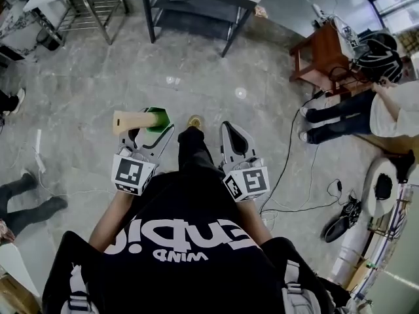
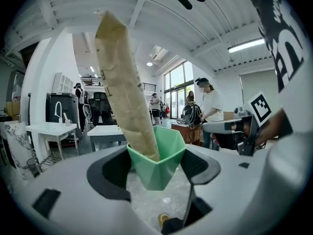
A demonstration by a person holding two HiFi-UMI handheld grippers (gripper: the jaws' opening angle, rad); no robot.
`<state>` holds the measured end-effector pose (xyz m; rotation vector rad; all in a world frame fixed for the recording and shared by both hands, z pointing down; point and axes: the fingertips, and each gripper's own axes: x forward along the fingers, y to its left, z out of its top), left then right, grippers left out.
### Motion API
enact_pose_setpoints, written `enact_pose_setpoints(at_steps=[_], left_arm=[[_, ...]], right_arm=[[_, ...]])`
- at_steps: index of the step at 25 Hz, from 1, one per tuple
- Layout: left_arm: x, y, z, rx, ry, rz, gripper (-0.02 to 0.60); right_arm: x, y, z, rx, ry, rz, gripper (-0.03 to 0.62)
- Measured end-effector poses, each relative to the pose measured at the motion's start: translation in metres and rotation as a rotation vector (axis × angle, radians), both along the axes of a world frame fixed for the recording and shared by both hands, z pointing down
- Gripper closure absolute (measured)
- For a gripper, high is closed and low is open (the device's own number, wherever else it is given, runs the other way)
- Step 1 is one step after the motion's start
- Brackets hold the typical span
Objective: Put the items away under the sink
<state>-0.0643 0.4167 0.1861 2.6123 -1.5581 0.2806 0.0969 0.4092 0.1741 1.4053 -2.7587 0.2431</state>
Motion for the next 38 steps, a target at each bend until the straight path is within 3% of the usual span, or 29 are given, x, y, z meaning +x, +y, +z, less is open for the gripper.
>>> enact_pose_setpoints(at_steps=[7,20,27,38], left_arm=[[0.010,-0.098,-0.012,0.026,-0.005,0.022,0.253],[0.031,-0.273,-0.028,0.022,-0.021,-0.012,0.253],[0.031,-0.345,-0.021,0.020,-0.022,-0.005,0.253],[0.026,-0.446,0.010,0.021,-0.023,0.076,0.253]], right_arm=[[0.007,-0.094,-0.001,-0.009,0.001,-0.014,0.577],[0.035,-0.280,-0.012,-0.007,-0.005,-0.067,0.576],[0.032,-0.345,-0.004,-0.038,-0.007,-0.063,0.577],[0.010,-0.434,0.022,-0.045,0.047,-0.066,0.577]])
